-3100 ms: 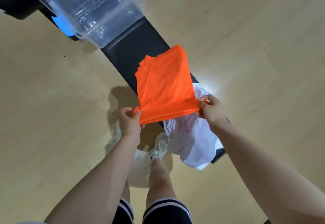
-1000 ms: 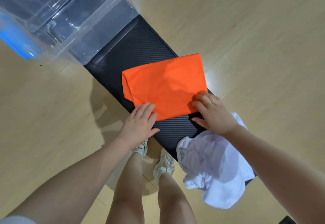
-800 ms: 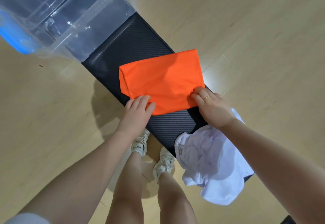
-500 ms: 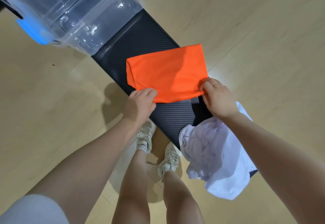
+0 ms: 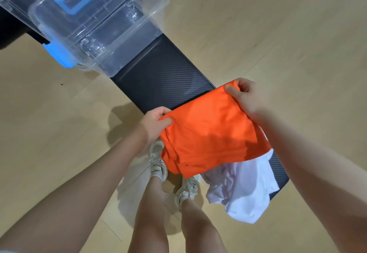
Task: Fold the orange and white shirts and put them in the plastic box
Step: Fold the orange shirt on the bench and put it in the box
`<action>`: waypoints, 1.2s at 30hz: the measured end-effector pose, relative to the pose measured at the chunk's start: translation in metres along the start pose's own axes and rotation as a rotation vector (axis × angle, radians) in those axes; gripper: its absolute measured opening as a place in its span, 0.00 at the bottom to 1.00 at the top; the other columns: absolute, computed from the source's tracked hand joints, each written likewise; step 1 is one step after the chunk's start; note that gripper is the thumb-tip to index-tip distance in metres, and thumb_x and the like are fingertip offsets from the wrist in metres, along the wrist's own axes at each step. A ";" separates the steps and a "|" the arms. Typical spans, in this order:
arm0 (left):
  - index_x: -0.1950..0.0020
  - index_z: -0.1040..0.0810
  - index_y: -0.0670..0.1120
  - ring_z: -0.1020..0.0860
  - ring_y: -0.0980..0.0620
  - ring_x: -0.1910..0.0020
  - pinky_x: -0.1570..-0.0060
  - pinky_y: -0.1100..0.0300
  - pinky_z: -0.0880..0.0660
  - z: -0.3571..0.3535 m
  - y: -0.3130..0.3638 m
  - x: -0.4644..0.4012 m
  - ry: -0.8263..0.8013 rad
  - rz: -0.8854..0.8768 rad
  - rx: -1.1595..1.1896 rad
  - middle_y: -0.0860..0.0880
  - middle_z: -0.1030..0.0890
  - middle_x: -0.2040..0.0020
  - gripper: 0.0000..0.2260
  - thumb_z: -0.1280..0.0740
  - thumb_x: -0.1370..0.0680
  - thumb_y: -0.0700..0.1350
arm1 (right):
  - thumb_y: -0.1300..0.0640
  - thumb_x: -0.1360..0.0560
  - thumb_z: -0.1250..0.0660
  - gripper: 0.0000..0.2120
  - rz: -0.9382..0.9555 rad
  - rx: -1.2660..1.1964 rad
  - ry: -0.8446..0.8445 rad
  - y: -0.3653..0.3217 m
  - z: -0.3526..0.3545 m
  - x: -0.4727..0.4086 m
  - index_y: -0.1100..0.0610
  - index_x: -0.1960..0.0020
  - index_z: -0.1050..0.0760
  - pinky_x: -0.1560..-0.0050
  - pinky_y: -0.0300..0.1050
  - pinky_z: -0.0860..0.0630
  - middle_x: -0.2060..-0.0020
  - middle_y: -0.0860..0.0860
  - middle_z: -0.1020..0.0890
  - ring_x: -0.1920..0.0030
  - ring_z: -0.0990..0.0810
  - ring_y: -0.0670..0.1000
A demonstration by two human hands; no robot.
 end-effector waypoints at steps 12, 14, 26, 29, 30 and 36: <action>0.38 0.28 0.40 0.26 0.38 0.43 0.46 0.49 0.27 0.054 0.001 -0.060 0.384 -0.381 -0.922 0.38 0.25 0.40 0.20 0.42 0.29 0.33 | 0.56 0.23 0.46 0.18 0.367 0.487 0.253 -0.032 -0.099 -0.053 0.64 0.38 0.29 0.37 0.51 0.33 0.38 0.59 0.25 0.39 0.27 0.61; 0.39 0.27 0.43 0.27 0.40 0.40 0.46 0.48 0.25 0.036 0.001 -0.062 0.234 -0.570 -1.139 0.39 0.24 0.37 0.24 0.45 0.34 0.37 | 0.53 0.24 0.45 0.21 0.543 0.617 0.110 -0.028 -0.132 -0.025 0.63 0.35 0.29 0.31 0.55 0.39 0.33 0.60 0.28 0.33 0.30 0.61; 0.33 0.30 0.36 0.36 0.45 0.33 0.39 0.46 0.27 0.023 -0.018 -0.070 -0.128 -0.569 -1.374 0.41 0.29 0.31 0.24 0.46 0.25 0.47 | 0.39 0.24 0.49 0.29 0.276 1.106 0.016 0.053 -0.103 -0.014 0.47 0.25 0.43 0.29 0.57 0.48 0.25 0.53 0.38 0.27 0.37 0.58; 0.33 0.29 0.36 0.34 0.43 0.31 0.36 0.42 0.30 0.028 -0.011 -0.073 -0.132 -0.525 -1.225 0.41 0.31 0.30 0.23 0.46 0.24 0.46 | 0.40 0.21 0.53 0.29 -0.006 0.999 0.027 0.063 -0.089 -0.011 0.46 0.24 0.56 0.26 0.56 0.55 0.23 0.52 0.52 0.23 0.51 0.57; 0.33 0.30 0.37 0.33 0.41 0.31 0.35 0.42 0.31 0.030 -0.007 -0.073 -0.099 -0.511 -1.181 0.41 0.32 0.29 0.21 0.44 0.23 0.44 | 0.40 0.21 0.54 0.29 -0.038 0.956 0.068 0.061 -0.088 -0.005 0.47 0.23 0.55 0.26 0.56 0.55 0.23 0.53 0.53 0.23 0.52 0.57; 0.29 0.37 0.41 0.35 0.43 0.32 0.35 0.51 0.36 0.046 0.005 -0.073 -0.009 -0.313 -1.113 0.43 0.35 0.30 0.21 0.40 0.21 0.43 | 0.53 0.26 0.39 0.30 -0.398 0.569 0.495 0.056 -0.090 0.068 0.58 0.26 0.42 0.36 0.58 0.35 0.28 0.61 0.37 0.33 0.34 0.63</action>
Point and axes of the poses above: each hand's wrist, its own x-axis away from the middle knuckle, its own z-axis out of the back of the hand, y = z × x, the point moved 7 cm from there along -x, towards the middle knuckle
